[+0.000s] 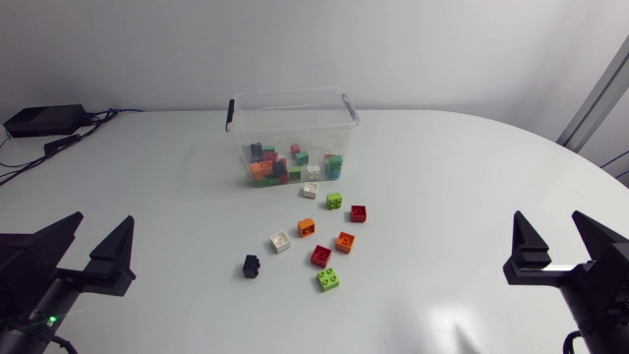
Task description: Place the duplo bricks in the container
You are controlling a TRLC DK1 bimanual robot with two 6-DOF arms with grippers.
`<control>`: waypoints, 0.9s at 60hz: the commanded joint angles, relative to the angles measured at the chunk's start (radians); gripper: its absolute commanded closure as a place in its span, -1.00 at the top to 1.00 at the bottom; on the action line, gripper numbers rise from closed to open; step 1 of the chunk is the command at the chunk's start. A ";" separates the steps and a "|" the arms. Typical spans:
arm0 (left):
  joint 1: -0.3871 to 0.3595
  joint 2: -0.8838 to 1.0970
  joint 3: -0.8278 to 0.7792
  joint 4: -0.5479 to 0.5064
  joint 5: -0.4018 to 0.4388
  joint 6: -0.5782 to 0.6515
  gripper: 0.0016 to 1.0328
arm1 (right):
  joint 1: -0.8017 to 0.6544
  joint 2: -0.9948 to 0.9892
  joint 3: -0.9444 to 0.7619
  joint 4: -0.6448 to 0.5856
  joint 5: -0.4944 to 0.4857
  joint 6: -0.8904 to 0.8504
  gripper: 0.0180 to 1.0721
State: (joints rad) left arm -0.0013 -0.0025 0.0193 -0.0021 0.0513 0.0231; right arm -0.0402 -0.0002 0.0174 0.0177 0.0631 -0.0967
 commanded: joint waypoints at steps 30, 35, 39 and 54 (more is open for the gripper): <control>0.006 -0.010 0.034 -0.003 0.001 -0.018 0.91 | 0.008 -0.004 0.006 0.005 -0.003 0.018 0.93; -0.003 0.018 0.065 -0.012 0.001 -0.020 0.89 | 0.020 0.003 0.039 -0.007 -0.009 0.018 0.93; -0.017 0.064 0.091 -0.012 0.002 -0.020 0.89 | 0.043 0.032 0.069 -0.004 -0.008 0.020 0.93; -0.089 0.374 0.257 -0.004 0.002 -0.008 0.89 | 0.088 0.275 0.194 0.041 -0.008 0.023 0.93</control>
State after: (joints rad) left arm -0.0643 0.2806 0.2119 -0.0101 0.0509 0.0223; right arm 0.0319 0.1986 0.1635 0.0349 0.0559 -0.0967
